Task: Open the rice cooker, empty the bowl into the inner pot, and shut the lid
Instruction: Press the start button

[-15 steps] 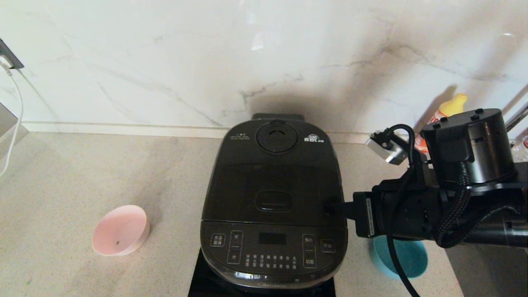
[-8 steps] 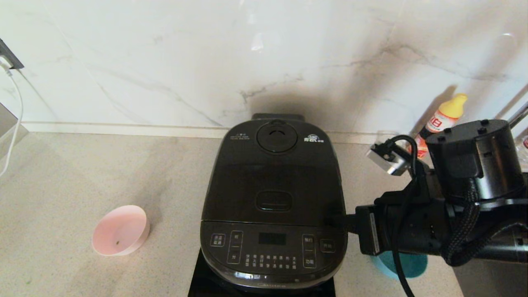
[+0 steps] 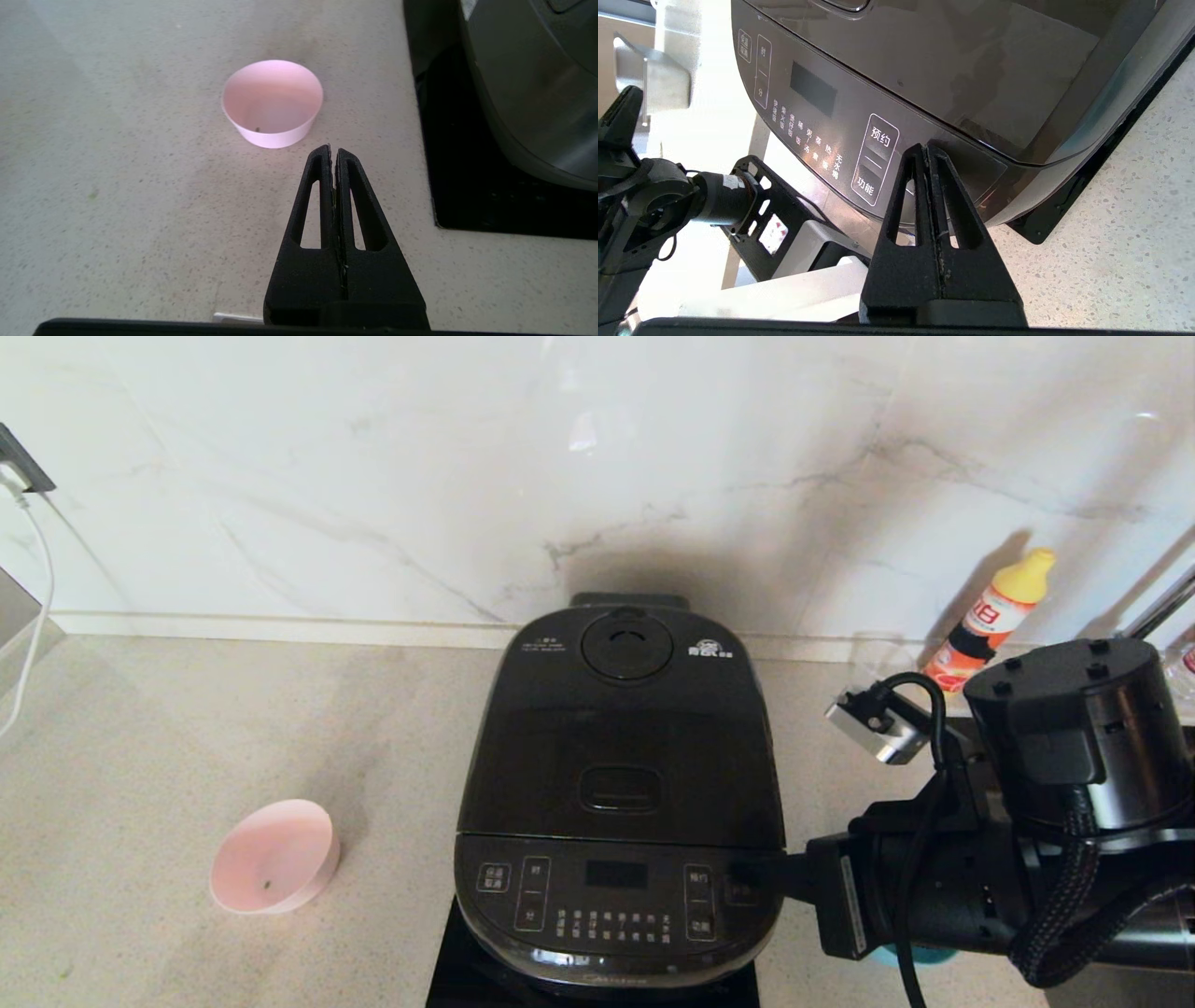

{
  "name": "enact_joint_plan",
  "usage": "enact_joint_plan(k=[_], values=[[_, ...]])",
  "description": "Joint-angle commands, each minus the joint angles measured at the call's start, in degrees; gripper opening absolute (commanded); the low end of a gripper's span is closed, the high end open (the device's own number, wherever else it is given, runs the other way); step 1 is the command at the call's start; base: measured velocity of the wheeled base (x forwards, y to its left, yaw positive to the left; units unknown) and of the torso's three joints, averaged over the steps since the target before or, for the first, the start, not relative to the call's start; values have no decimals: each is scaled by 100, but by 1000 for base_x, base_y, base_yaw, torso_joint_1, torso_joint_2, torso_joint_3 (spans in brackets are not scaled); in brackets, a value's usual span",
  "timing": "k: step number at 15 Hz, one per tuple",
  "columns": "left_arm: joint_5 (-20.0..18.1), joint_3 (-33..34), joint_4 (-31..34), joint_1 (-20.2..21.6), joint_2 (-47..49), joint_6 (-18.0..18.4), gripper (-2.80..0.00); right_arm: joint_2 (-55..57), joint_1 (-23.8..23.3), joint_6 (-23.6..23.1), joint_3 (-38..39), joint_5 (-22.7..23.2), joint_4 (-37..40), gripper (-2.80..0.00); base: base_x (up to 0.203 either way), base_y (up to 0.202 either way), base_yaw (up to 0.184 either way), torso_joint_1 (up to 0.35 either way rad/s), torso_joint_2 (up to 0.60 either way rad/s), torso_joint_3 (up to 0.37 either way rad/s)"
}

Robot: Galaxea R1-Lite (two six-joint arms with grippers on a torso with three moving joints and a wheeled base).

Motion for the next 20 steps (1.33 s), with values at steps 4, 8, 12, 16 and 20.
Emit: enact_joint_plan(k=[4,8,12,16,20], values=[[-2,53,0,-2,7,1,-280,-368,-4,40,9,-40,-15,-280,0,0,0,0,0,0],[5,53,-2,6,7,1,-280,-674,-10,50,65,-32,-10,-280,0,0,0,0,0,0],[3,53,-2,0,7,1,-280,-866,-10,46,198,-17,-15,-280,0,0,0,0,0,0],[1,53,-2,2,7,1,-280,-1076,-10,52,177,-11,-15,-280,0,0,0,0,0,0],[4,53,-2,-1,7,1,-280,-1116,142,55,243,15,-6,-280,0,0,0,0,0,0]])
